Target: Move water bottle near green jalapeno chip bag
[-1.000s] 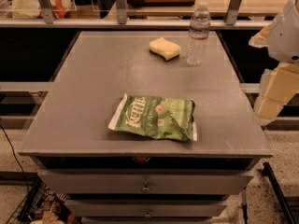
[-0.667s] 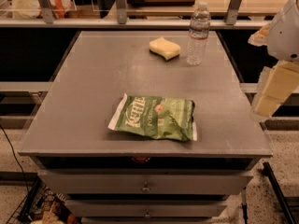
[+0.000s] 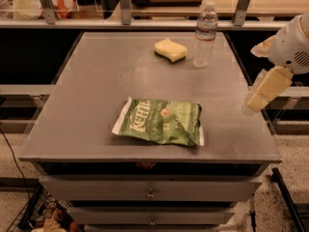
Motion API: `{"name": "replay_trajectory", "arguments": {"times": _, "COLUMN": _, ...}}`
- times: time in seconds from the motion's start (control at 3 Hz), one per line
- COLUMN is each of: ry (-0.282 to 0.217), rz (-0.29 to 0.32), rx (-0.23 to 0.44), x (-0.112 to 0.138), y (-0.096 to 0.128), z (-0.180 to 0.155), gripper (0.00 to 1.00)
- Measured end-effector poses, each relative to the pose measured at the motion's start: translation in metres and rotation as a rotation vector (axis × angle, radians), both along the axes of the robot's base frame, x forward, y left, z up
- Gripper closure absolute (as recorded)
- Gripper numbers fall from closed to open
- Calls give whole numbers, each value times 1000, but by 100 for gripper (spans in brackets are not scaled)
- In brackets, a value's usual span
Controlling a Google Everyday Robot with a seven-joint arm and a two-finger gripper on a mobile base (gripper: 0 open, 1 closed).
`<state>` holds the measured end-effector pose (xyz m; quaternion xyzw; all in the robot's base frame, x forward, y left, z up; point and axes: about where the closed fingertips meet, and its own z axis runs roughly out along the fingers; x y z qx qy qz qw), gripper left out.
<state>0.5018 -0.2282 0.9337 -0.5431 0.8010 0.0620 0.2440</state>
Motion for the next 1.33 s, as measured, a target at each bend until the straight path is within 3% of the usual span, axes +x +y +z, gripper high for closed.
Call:
{"name": "replay_trajectory", "arguments": {"times": 0.33, "ry": 0, "rz": 0, "rx": 0, "x": 0, "y": 0, "z": 0, "gripper": 0}}
{"name": "replay_trajectory", "arguments": {"times": 0.67, "ry": -29, "rz": -9, "rx": 9, "x": 16, "y": 5, "z": -3, "gripper": 0}}
{"name": "replay_trajectory", "arguments": {"times": 1.33, "ry": -126, "rz": -65, "rx": 145, "x": 80, "y": 8, "z": -15, "gripper": 0}}
